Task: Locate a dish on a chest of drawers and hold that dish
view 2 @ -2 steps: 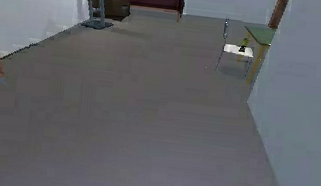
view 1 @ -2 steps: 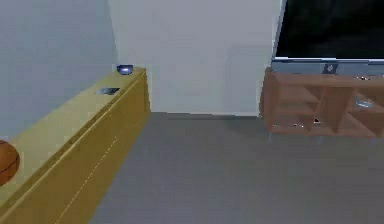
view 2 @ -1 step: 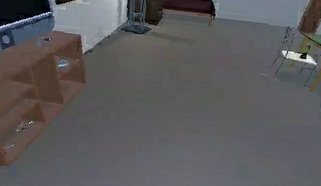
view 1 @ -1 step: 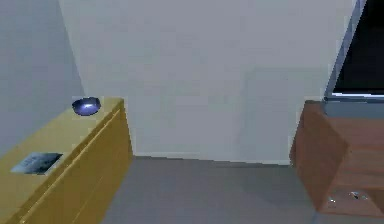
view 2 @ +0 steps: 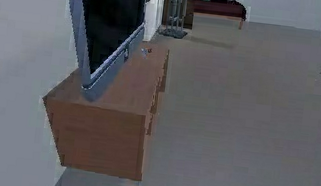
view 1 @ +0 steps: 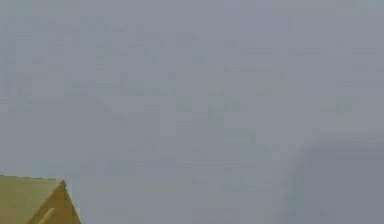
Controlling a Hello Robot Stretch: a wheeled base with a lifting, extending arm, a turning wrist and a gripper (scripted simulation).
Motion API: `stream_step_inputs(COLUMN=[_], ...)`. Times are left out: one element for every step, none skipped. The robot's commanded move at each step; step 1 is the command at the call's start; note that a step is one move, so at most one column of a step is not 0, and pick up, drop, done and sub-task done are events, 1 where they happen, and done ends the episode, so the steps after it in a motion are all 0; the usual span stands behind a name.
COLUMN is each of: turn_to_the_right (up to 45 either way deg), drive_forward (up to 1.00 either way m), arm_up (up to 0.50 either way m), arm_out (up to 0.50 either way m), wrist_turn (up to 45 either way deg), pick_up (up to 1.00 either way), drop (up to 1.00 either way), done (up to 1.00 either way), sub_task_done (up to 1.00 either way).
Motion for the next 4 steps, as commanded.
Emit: stream_step_inputs(turn_to_the_right=[-45.0,-45.0,-45.0,-12.0], drive_forward=[0.0,0.0,0.0,0.0], arm_up=[0.0,0.0,0.0,0.0], arm_out=[0.0,0.0,0.0,0.0], wrist_turn=[0.0,0.0,0.0,0.0], pick_up=[0.0,0.0,0.0,0.0], drop=[0.0,0.0,0.0,0.0], done=[0.0,0.0,0.0,0.0], sub_task_done=[0.0,0.0,0.0,0.0])
